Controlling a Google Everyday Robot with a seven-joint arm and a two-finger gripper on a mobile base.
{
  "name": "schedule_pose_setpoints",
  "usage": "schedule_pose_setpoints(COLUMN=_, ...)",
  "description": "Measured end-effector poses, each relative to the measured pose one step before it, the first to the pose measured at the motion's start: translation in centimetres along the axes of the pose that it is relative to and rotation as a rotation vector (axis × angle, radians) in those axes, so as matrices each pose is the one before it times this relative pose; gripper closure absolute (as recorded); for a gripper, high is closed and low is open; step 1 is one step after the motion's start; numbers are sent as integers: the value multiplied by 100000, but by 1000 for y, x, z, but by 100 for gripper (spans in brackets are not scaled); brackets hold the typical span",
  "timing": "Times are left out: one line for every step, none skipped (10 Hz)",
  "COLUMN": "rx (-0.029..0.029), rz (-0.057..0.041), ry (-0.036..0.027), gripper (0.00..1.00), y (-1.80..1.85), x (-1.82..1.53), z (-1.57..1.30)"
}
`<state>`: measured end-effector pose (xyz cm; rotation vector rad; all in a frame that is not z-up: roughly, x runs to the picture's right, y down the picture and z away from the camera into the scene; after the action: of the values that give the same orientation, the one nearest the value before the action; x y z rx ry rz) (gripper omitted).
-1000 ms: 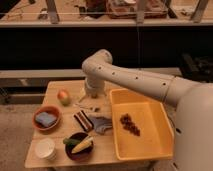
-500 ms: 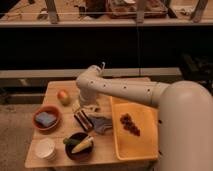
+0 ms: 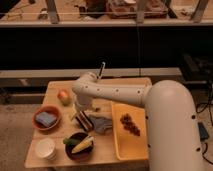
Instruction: Wipe tray with eraser
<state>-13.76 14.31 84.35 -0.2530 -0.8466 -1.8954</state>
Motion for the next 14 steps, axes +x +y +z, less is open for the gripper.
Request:
schedule_pose_setpoints(rx=613, rz=-599, ry=-1623, gripper=20, y=-321, x=-416, z=551)
schedule_pose_setpoints(rx=416, rz=-365, ry=-1077, gripper=20, y=-196, x=-356, z=428)
schedule_pose_setpoints(rx=240, rz=-485, ry=-1410, gripper=20, y=-204, x=-435, z=505)
schedule_pose_setpoints(rx=302, rz=-350, ry=-1158, gripper=20, y=-191, x=-320, z=529)
schedule_pose_setpoints(rx=317, rz=-114, ry=-853, gripper=20, y=-110, x=-242, z=449)
schedule_pose_setpoints(rx=95, rz=-150, ry=-730, gripper=22, y=-39, x=-254, z=388)
schedule_pose_setpoints(rx=-92, rz=-280, ry=-408, gripper=30, y=-52, x=-137, z=231)
schedule_pose_setpoints(rx=-154, rz=-433, ry=-8, gripper=40, y=-82, x=-54, z=134)
schedule_pose_setpoints(rx=-55, rz=-312, ry=189, gripper=50, y=-90, x=-38, z=91)
schedule_pose_setpoints(rx=47, rz=-28, ry=321, gripper=59, y=-17, x=-11, z=4)
schedule_pose_setpoints(rx=96, rz=-192, ry=331, gripper=71, y=-80, x=25, z=12)
schedule_pose_setpoints(rx=-8, rz=-118, ry=236, gripper=74, y=-48, x=31, z=-23)
schedule_pose_setpoints(rx=-36, rz=-30, ry=469, gripper=75, y=-1, x=59, z=-86)
schedule_pose_setpoints(rx=32, rz=206, ry=620, gripper=76, y=24, x=65, z=-178)
